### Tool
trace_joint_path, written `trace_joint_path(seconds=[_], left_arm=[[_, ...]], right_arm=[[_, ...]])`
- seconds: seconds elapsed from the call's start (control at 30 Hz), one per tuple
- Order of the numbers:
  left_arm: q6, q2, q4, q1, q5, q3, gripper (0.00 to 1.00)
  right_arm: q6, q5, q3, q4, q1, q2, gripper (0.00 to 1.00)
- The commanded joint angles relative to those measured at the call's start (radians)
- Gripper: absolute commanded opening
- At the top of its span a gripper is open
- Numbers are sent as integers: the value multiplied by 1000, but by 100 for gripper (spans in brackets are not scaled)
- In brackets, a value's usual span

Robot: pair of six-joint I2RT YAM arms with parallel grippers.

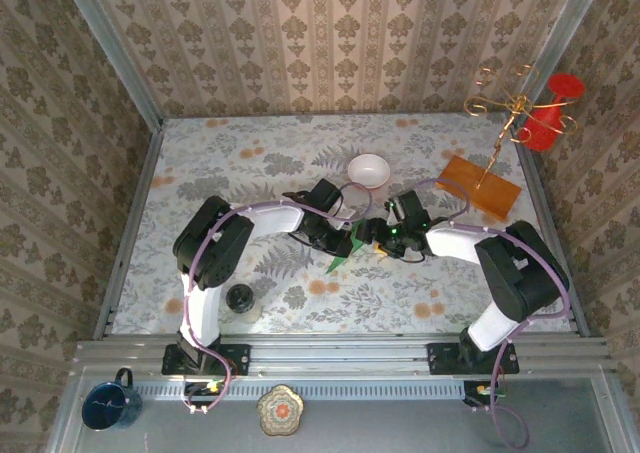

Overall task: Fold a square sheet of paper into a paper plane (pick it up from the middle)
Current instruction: Fold the wing for the fifth time at the center of the table.

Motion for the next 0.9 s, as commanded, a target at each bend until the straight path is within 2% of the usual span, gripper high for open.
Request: trace_joint_path(seconds=[0.0, 0.3, 0.87], left_arm=[[-15, 2, 5, 5, 23, 5, 13], [-24, -48, 28, 5, 9, -22, 17], [-33, -130, 89, 5, -28, -103, 27]], right_arm=[[9, 138, 24, -3, 25, 93, 70], [56, 241, 62, -100, 45, 150, 66], [64, 238, 96, -140, 45, 187, 63]])
